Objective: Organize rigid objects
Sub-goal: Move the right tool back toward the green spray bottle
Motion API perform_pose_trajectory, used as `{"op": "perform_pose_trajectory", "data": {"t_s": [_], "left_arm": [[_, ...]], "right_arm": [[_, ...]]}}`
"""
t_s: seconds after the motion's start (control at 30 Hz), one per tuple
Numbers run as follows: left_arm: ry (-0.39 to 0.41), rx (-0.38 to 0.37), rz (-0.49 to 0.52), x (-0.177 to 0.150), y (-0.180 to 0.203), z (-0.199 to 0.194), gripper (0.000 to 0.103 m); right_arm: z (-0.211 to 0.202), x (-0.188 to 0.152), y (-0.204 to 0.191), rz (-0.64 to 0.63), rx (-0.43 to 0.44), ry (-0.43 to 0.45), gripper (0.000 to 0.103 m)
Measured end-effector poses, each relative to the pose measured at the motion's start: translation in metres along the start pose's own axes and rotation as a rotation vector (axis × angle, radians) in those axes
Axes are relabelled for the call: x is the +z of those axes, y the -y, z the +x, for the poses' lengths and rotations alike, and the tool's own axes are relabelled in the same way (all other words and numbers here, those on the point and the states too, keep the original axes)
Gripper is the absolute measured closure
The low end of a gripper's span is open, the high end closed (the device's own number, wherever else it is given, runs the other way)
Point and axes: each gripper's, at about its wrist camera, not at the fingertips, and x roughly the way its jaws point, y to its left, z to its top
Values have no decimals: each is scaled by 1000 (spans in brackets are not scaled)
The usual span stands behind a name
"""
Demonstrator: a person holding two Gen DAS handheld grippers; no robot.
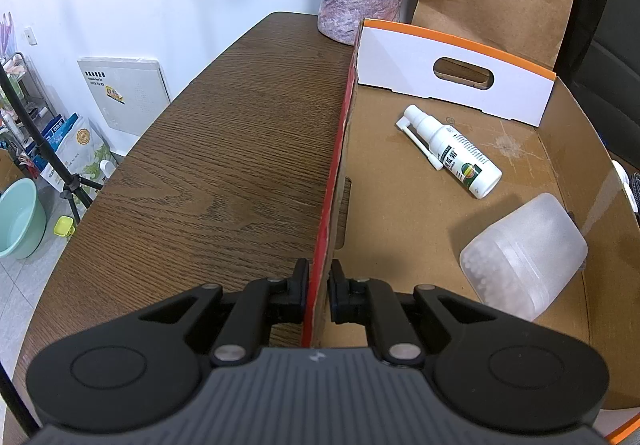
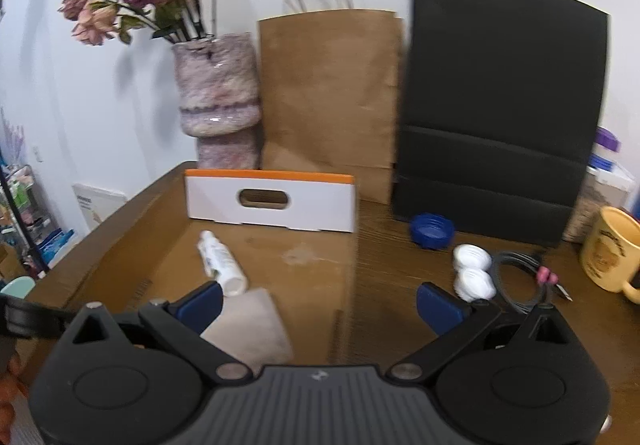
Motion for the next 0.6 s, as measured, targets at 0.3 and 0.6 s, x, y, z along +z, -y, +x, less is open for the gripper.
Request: {"op": "perform_pose_trajectory", "data": {"t_s": [0.3, 0.6], "left_arm": [[0, 1, 1, 0, 0, 0, 92], [0, 0, -1, 0, 0, 0, 92]], "right_arm": [[-21, -22, 48, 52, -98, -19, 0], [-37, -45, 95, 115, -191, -46, 0]]}}
